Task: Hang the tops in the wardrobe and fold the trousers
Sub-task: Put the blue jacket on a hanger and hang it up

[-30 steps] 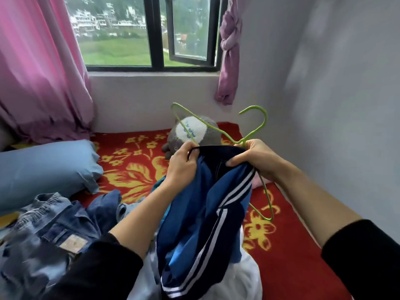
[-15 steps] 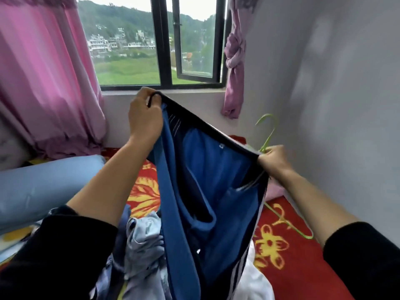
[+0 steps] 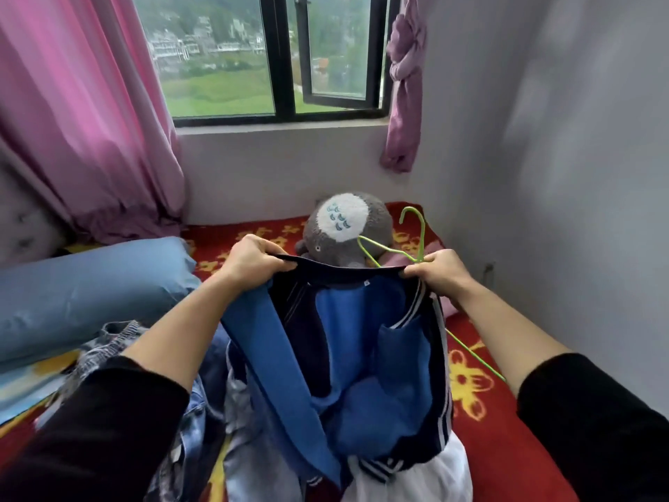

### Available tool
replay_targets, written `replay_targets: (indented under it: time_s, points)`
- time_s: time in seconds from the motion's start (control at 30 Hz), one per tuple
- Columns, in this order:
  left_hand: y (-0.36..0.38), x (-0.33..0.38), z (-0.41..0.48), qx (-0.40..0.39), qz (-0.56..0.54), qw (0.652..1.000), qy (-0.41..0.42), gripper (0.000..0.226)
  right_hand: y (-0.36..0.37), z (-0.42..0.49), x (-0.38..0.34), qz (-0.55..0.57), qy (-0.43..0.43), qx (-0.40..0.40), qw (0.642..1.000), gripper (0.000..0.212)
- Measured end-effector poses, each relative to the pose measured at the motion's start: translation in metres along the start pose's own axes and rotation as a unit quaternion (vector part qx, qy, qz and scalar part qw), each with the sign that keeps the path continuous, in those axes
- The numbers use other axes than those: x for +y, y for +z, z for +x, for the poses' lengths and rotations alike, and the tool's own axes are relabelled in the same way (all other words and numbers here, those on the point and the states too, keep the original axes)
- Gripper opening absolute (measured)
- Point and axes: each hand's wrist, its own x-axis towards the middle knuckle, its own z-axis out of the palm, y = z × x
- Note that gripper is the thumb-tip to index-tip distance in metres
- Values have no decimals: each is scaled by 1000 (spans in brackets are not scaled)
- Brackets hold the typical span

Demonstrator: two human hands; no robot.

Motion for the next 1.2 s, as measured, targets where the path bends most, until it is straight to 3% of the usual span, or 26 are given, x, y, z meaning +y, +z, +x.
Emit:
replay_targets:
  time_s: [0.17,0.3,0.4,0.53,0.63,0.8,0.9,0.93,1.0,1.07,1.13,1.2]
  points:
    - [37,-4,9,78,38,996,-9,5,10,-10,19,172,-6,-1,985,46]
    - [55,-8,15,114,63,991,-18,15,5,-25,50,256,29,-71,964,48]
    - [58,-11,18,133,73,988,-28,20,5,-41,73,234,54,-90,967,44]
    - [61,-9,16,135,96,986,-13,24,10,-54,84,181,28,-95,978,40]
    - [64,-6,9,125,118,985,23,25,22,-49,80,134,-3,-67,989,44]
    - [78,12,-15,108,137,978,113,23,75,-46,54,-38,-72,-70,994,44]
    - [80,17,-33,88,159,973,141,21,107,-50,37,-38,-86,-33,995,39]
    - [76,16,-36,55,169,975,135,20,112,-51,32,-27,-86,-22,996,38]
    - [64,7,-41,-83,152,980,93,19,114,-52,24,-6,-99,-10,995,39]
    - [53,-2,-49,-210,50,976,25,21,112,-55,18,5,-118,-3,993,46]
    - [48,-19,-50,-164,23,986,19,30,111,-60,13,20,-131,-15,991,50]
    - [48,-40,-43,-66,148,984,69,47,113,-66,11,29,-144,-30,989,49]
